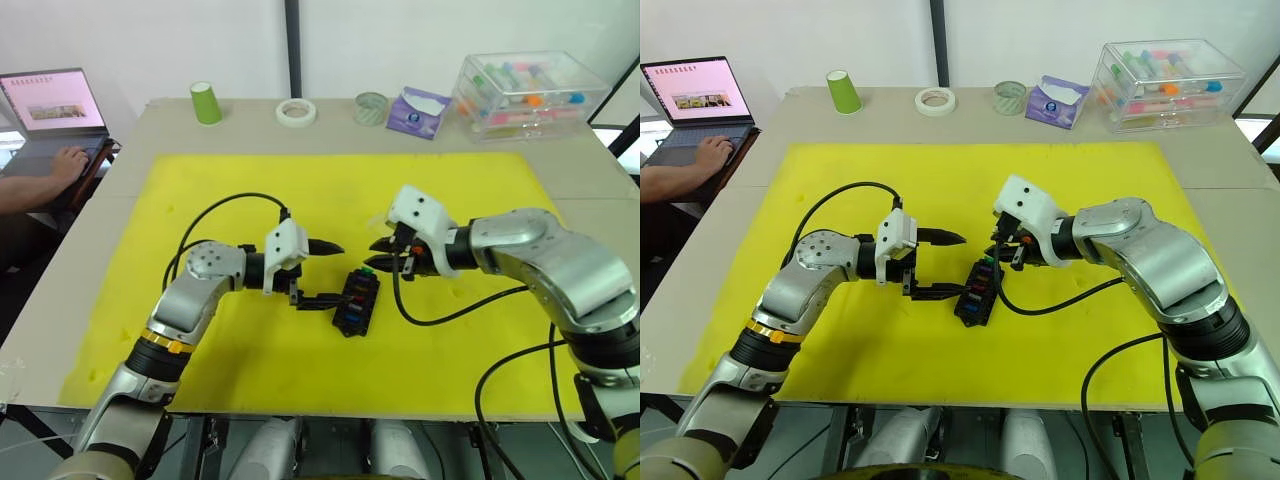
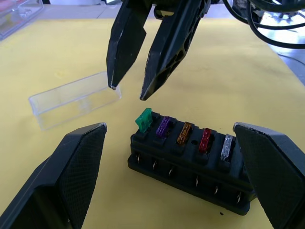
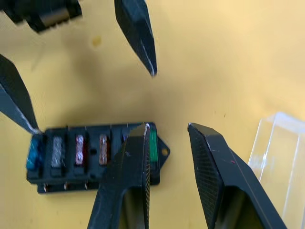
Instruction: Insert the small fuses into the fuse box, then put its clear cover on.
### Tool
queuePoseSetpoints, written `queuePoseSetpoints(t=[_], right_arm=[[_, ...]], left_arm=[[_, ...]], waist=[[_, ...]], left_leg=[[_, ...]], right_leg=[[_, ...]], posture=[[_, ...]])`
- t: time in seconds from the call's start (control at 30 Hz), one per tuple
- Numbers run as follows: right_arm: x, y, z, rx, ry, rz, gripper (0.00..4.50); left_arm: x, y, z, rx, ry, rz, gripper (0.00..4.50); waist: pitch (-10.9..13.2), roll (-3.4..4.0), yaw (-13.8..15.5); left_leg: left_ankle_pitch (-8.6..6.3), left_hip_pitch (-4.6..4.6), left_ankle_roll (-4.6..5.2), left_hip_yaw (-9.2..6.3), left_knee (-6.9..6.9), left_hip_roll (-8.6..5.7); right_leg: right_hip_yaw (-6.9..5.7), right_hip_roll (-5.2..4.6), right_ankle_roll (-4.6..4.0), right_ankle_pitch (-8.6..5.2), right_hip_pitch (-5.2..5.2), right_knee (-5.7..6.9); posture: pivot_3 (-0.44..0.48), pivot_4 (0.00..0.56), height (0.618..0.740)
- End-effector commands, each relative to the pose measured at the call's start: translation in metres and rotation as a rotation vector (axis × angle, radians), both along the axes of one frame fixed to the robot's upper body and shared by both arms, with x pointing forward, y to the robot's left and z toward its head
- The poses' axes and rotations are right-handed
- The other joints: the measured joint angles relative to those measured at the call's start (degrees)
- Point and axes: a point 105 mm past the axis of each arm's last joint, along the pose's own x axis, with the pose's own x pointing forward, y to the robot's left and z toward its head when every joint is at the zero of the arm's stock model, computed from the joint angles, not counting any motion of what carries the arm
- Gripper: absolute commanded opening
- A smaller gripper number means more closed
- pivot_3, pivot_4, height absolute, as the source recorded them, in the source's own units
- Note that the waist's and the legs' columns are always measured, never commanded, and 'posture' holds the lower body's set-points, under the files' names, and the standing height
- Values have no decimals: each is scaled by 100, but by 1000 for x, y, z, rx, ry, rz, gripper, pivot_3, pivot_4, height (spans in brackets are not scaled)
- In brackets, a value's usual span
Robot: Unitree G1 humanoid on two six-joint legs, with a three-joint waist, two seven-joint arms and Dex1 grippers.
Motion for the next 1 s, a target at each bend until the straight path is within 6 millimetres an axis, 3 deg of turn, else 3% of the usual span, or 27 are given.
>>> queuePoseSetpoints(t=[0.03,0.17,0.2,0.7,1.0], right_arm=[[0,-2,13,50,-42,-17,1182],[-2,1,6,54,-34,-13,86],[-2,3,4,57,-32,-16,39],[-5,5,-32,7,43,-24,39],[-6,5,-34,10,42,-22,39]], left_arm=[[0,-3,10,-15,-42,-10,4500],[0,-3,9,-15,-39,-12,4500],[0,-3,10,-14,-39,-12,4500],[0,-1,10,-5,-35,-9,4500],[-1,0,10,-2,-34,-4,4500]], waist=[[0,0,0],[0,0,-4],[0,0,-5],[0,0,-5],[0,0,-5]], left_leg=[[0,0,0,0,0,0],[0,0,0,0,0,0],[0,0,0,-1,0,0],[0,0,0,-1,1,0],[0,1,0,-1,1,0]], right_leg=[[0,0,0,0,0,0],[0,0,0,0,0,0],[0,0,0,0,0,0],[0,0,0,0,0,1],[0,1,0,0,1,1]], posture=[[0,150,740],[0,150,740],[0,150,740],[0,150,740],[0,150,740]])
